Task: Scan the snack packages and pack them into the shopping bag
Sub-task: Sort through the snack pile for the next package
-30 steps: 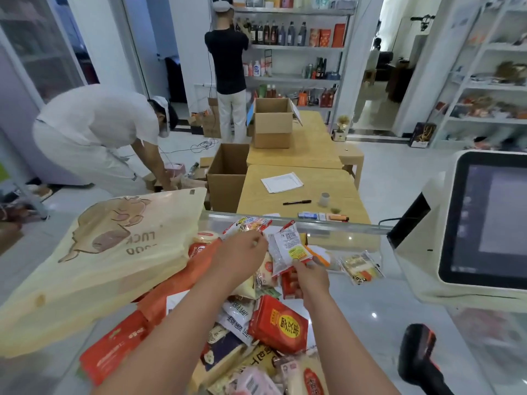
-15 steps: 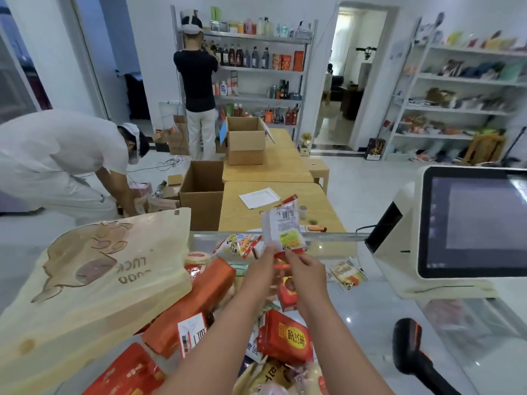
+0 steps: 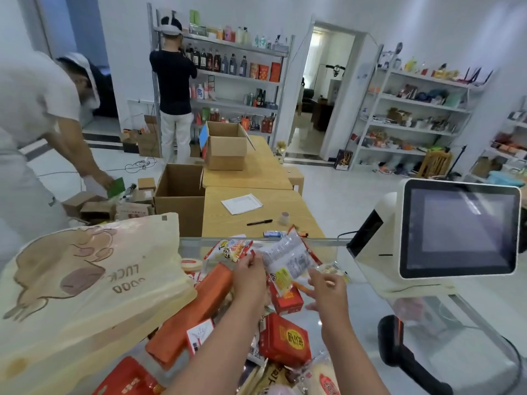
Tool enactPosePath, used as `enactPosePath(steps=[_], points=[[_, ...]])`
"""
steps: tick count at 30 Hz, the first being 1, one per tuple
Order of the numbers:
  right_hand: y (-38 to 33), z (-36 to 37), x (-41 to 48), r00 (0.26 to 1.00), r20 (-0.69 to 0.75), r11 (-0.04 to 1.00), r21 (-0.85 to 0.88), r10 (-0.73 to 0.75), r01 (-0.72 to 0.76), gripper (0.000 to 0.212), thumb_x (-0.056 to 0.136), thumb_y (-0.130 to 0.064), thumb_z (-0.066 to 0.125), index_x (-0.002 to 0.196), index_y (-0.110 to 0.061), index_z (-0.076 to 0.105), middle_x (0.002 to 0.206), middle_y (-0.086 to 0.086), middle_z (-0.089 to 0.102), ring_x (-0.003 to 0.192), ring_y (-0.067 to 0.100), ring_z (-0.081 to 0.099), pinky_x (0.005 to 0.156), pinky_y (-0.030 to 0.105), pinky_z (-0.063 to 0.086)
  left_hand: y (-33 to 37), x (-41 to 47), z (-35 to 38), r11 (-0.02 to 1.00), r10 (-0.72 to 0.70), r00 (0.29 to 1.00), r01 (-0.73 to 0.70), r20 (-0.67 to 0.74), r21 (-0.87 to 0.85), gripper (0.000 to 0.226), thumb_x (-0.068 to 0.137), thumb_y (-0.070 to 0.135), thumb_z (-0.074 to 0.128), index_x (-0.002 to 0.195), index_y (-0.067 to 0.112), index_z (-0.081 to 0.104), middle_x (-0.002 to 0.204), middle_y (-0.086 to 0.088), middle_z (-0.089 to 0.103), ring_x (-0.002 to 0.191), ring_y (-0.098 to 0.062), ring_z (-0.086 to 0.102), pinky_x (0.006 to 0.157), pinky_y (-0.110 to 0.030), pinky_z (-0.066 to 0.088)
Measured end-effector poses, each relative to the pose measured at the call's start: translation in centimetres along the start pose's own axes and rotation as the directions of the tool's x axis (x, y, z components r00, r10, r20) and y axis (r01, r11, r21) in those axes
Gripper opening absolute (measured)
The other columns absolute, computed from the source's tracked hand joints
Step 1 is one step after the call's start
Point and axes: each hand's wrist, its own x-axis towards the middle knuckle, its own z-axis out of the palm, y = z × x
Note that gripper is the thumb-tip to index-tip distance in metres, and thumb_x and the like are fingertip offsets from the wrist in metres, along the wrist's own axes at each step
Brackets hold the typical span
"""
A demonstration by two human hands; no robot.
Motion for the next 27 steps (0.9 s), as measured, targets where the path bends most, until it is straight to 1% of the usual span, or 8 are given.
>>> enactPosePath(steps=[3,5,10,15,21,23,25,27], points=[[-1.2,-2.0,2.1,0.996,-0.005,0.995,-0.04,-0.092,0.091,0.034,0.091,-0.035,0.061,0.119,-0.018,0.05,0.113,0.0,0.055,0.104,0.018,0.055,0.082,0.032,0.045,0.9,-0.5,1.0,0.974,0.141,0.99,-0.142,0.02,0.174,0.027,0.102,0.028,0.044,0.079,0.021,0.056,0.082,0.004,0.057,0.079,-0.018,0.054,0.074,-0.032,0.046],[-1.9,-3.0,3.5,0.993,0.062,0.994,-0.044,-0.1,0.102,0.033,0.093,-0.034,0.059,0.12,-0.015,0.057,0.114,0.0,0.061,0.103,0.017,0.059,0.086,0.032,0.048,0.9,-0.9,2.0,0.94,0.213,0.975,-0.221,0.056,0.261,0.027,0.102,0.028,0.044,0.089,0.014,0.063,0.085,0.001,0.057,0.078,-0.017,0.051,0.069,-0.03,0.04],[-2.6,-5.4,5.5,0.982,0.161,0.995,0.018,-0.097,0.096,0.016,0.093,-0.026,0.061,0.097,-0.012,0.068,0.09,0.004,0.071,0.079,0.015,0.068,0.064,0.027,0.054,0.6,-1.6,4.5,0.915,0.232,0.97,-0.242,0.07,0.322,0.038,0.101,0.03,0.045,0.072,0.008,0.058,0.068,-0.005,0.053,0.064,-0.018,0.047,0.061,-0.029,0.032],[-1.9,-8.5,7.1,0.99,0.125,0.997,0.048,-0.069,0.063,0.02,0.089,-0.019,0.066,0.077,-0.005,0.06,0.075,0.007,0.063,0.076,0.023,0.06,0.068,0.037,0.049,0.3,-2.4,6.7,0.81,0.35,0.934,-0.342,0.074,0.477,0.048,0.1,0.026,0.048,0.054,0.016,0.042,0.051,0.002,0.037,0.05,-0.013,0.033,0.047,-0.023,0.024],[-1.6,-12.3,8.8,0.971,0.212,0.964,0.213,0.111,-0.157,0.025,0.09,-0.012,0.064,0.068,-0.01,0.052,0.075,0.01,0.065,0.066,0.021,0.062,0.055,0.029,0.05,-0.7,-3.0,10.4,0.749,0.37,0.924,-0.358,0.096,0.558,0.04,0.1,0.031,0.048,0.065,0.015,0.061,0.06,0.001,0.053,0.057,-0.013,0.045,0.051,-0.024,0.032],[-1.6,-13.2,9.1,0.955,0.253,0.936,0.273,0.154,-0.224,0.023,0.09,-0.015,0.065,0.069,-0.011,0.055,0.074,0.009,0.067,0.067,0.022,0.062,0.055,0.028,0.049,-0.5,-3.3,11.4,0.787,0.339,0.936,-0.34,0.098,0.514,0.029,0.099,0.034,0.048,0.085,0.019,0.068,0.076,0.004,0.062,0.07,-0.01,0.055,0.063,-0.024,0.043],[-1.5,-13.7,9.5,0.946,0.255,0.892,0.352,0.199,-0.282,0.017,0.089,-0.016,0.066,0.074,-0.011,0.059,0.079,0.011,0.068,0.07,0.024,0.062,0.06,0.031,0.051,-0.3,-3.4,12.1,0.915,0.215,0.974,-0.225,0.066,0.336,0.027,0.096,0.04,0.053,0.099,0.018,0.07,0.091,0.002,0.069,0.087,-0.017,0.064,0.079,-0.032,0.053],[-1.5,-14.0,9.6,0.941,0.249,0.823,0.466,0.23,-0.324,0.014,0.091,-0.013,0.063,0.078,-0.01,0.06,0.075,0.009,0.07,0.067,0.02,0.065,0.063,0.032,0.055,-0.6,-3.5,12.4,0.986,0.092,0.994,-0.099,0.065,0.132,0.029,0.092,0.042,0.06,0.1,0.016,0.071,0.089,-0.006,0.073,0.085,-0.024,0.07,0.074,-0.037,0.059]])
